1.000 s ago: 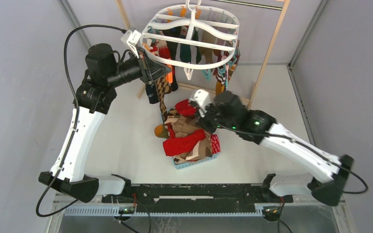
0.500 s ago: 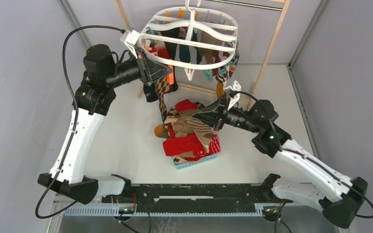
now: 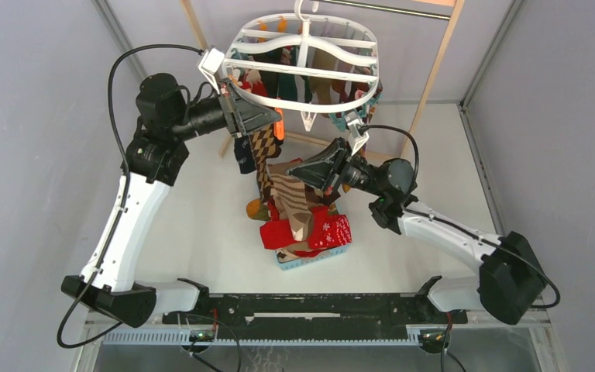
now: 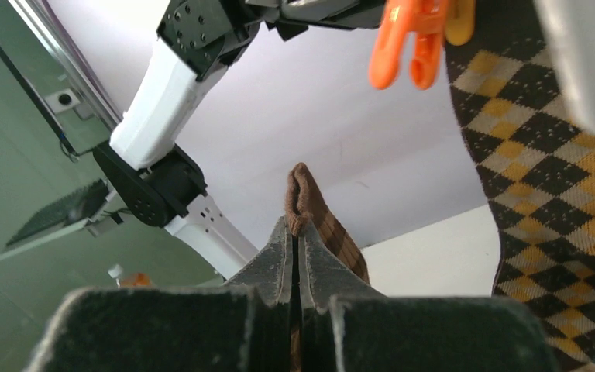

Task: Clip the socks to the hanger
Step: Pick up the sock from the bin, then clamp the sock onto the hanger.

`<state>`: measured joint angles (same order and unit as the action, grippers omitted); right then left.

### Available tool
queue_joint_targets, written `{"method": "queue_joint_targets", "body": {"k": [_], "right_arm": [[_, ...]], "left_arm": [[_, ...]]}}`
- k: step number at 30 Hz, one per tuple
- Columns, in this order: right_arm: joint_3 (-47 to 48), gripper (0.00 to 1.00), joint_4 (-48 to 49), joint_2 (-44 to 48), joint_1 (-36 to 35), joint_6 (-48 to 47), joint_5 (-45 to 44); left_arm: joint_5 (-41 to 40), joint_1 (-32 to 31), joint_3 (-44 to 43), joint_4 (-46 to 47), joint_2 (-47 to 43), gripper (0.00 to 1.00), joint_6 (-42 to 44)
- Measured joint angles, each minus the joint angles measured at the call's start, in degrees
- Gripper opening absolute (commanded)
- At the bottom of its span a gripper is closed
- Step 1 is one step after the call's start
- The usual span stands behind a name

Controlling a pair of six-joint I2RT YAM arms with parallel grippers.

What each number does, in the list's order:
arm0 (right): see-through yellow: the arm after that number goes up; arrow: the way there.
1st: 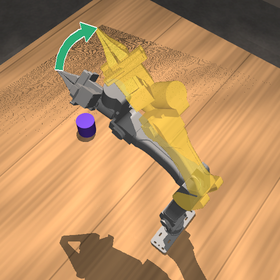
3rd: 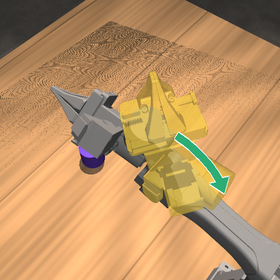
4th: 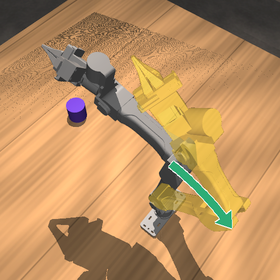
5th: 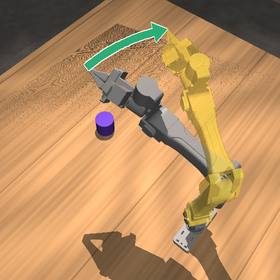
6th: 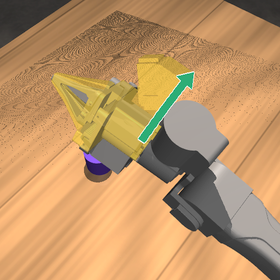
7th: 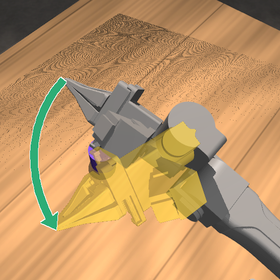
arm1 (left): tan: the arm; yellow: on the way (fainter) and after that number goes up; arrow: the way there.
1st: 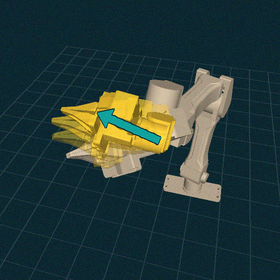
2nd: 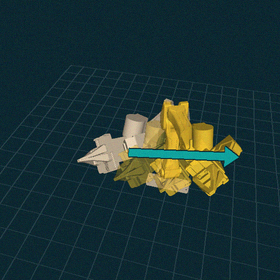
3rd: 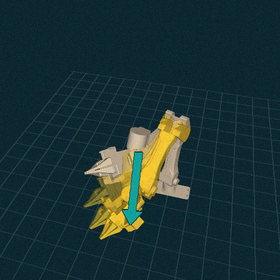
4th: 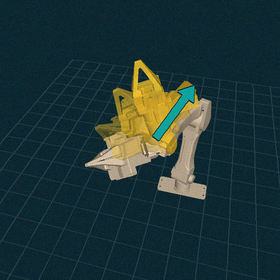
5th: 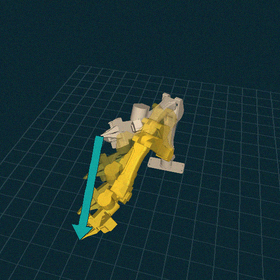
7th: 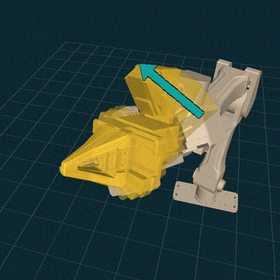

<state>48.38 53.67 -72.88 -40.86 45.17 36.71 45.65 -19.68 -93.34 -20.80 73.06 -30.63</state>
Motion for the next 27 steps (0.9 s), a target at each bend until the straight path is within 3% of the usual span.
{"method": "queue_joint_targets", "body": {"k": [12, 27], "right_arm": [[2.19, 0.0, 19.69, -10.99, 3.98, 15.39, 1.38], [6.73, 0.0, 25.75, -15.82, 4.66, 21.31, 2.45]], "left_arm": [[2.43, 0.0, 0.02, 2.27, 0.02, 0.0, -1.57], [4.11, 0.35, 0.68, 4.0, 0.7, 0.0, -2.45]]}}
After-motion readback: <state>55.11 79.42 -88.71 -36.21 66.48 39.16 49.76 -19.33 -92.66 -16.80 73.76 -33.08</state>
